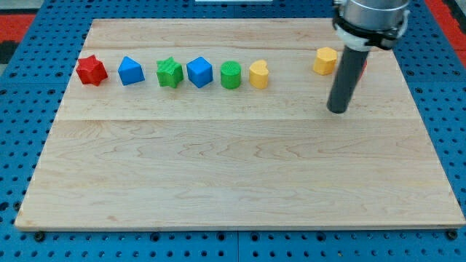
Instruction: Move the hexagon parallel to the right of the heart
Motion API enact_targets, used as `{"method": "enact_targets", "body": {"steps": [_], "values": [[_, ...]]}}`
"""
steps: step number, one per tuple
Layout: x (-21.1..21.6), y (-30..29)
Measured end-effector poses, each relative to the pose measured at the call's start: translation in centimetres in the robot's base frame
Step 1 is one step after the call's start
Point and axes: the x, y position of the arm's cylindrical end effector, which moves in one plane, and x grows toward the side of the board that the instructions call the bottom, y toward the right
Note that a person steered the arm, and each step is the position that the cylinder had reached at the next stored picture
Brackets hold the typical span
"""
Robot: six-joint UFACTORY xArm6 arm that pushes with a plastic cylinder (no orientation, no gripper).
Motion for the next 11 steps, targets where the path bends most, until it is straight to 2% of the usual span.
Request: {"method": "enact_targets", "body": {"steps": [2,4,6,7,8,9,10,11], "values": [[-1.0,0.7],[-8.2,-0.1],[-10.2,-6.9],[-14.5,-7.2],[-16.2,-1.7],[-13.6,2.9],[-12.6,1.6],[-14.8,1.1]]}}
